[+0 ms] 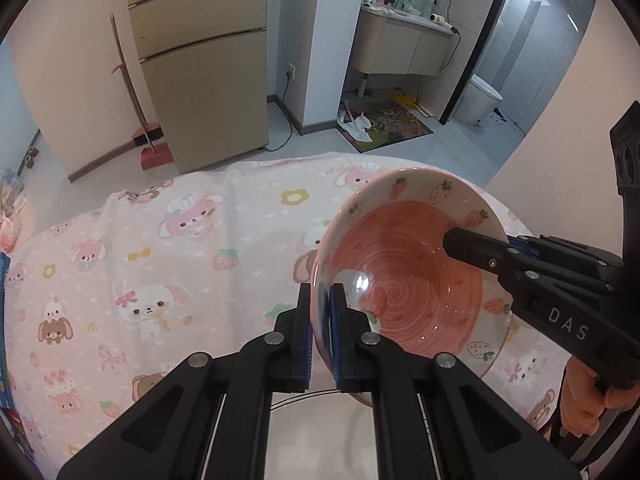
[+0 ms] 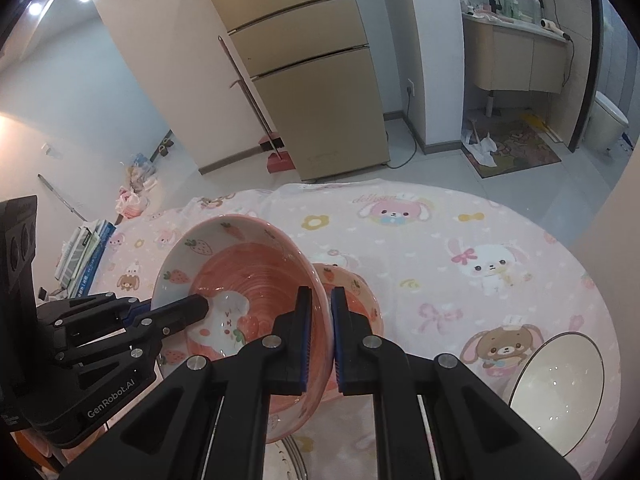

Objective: Organize plates and bowls
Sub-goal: 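Lift the pink bowl with both tools and carry it over the other pink bowl, then lower the pink bowl into the other pink bowl with both tools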

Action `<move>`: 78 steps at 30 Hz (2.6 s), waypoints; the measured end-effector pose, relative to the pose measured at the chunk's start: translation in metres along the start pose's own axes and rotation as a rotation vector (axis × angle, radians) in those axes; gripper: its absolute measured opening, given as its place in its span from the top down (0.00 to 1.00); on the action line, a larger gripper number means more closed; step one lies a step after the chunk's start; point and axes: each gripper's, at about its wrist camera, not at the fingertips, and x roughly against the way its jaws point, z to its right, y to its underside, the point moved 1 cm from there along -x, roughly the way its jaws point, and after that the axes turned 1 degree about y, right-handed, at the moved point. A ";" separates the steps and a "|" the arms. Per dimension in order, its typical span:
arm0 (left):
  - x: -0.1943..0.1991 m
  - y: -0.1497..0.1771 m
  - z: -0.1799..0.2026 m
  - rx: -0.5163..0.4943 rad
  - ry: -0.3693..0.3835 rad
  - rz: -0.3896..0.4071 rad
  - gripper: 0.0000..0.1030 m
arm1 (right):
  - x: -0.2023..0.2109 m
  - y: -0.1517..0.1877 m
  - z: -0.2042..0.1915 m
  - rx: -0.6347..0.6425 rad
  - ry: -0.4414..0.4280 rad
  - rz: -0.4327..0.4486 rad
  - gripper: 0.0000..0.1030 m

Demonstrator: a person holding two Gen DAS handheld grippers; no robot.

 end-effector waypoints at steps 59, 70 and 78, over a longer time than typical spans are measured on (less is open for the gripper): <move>-0.057 0.009 0.008 -0.019 -0.062 -0.129 0.91 | -0.055 0.011 -0.003 0.157 0.197 -0.122 0.88; -0.052 0.008 0.010 -0.035 -0.073 -0.096 0.92 | -0.058 0.011 0.002 0.179 0.221 -0.121 0.88; -0.019 0.003 0.015 -0.057 -0.065 0.017 0.92 | -0.048 0.009 0.000 0.168 0.204 -0.094 0.88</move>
